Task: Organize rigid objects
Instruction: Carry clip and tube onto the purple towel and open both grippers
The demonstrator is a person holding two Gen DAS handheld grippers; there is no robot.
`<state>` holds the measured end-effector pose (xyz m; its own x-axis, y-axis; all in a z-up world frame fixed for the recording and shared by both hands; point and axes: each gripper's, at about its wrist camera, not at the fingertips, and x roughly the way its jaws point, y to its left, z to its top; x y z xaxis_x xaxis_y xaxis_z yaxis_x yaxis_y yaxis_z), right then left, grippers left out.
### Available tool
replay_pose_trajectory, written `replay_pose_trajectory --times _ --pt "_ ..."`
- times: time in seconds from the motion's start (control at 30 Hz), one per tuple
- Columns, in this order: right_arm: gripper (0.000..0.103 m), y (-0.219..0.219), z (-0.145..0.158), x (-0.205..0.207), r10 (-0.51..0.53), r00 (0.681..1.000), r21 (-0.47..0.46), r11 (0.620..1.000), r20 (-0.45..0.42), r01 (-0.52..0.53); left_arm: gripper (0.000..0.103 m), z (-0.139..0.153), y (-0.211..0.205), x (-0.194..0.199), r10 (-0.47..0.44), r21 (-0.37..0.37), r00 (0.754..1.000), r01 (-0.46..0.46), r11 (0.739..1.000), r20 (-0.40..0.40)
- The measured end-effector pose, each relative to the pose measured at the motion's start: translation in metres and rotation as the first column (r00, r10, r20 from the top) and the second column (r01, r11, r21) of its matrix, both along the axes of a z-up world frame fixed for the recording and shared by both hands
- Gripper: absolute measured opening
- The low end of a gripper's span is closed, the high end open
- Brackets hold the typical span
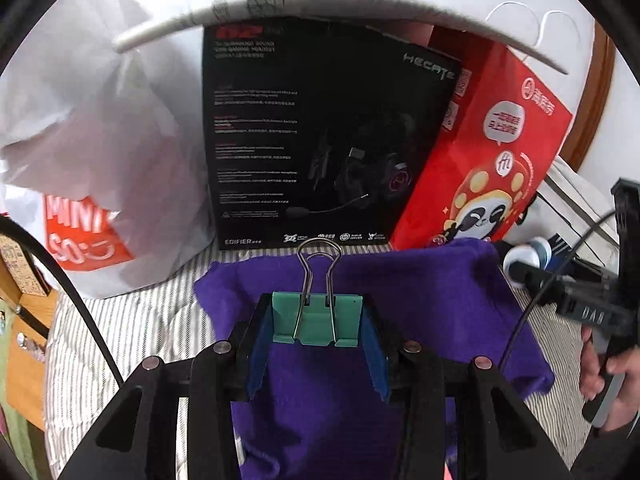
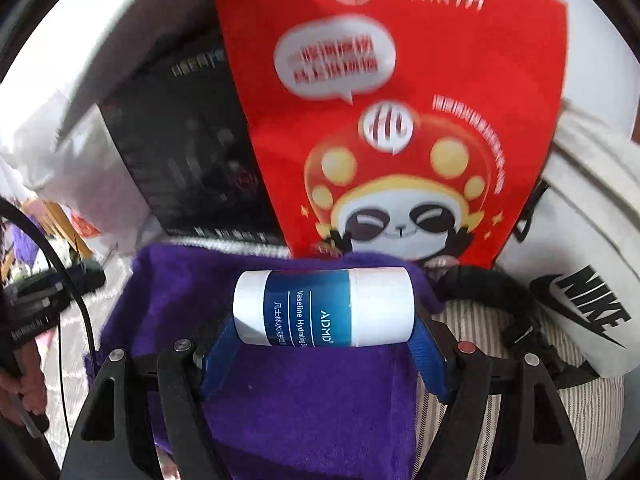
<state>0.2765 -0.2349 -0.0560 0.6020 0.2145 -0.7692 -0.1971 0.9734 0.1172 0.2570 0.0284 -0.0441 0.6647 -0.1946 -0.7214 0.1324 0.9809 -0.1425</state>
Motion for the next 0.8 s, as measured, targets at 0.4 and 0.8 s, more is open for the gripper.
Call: replay_pose_trajectory --times 0.4,0.8 --pt "0.076 0.006 -0.048 0.022 -0.008 0.998 -0.077 0.997 -0.065 0.003 0.040 -0.027 0.007 0.020 -0.010 -0.015 0.998 0.009 1.000 -0.064" --pt "0.076 0.015 -0.076 0.043 -0.042 0.993 -0.127 0.991 -0.111 0.028 0.040 -0.053 0.001 0.031 -0.016 0.018 0.993 0.018 1.000 -0.121"
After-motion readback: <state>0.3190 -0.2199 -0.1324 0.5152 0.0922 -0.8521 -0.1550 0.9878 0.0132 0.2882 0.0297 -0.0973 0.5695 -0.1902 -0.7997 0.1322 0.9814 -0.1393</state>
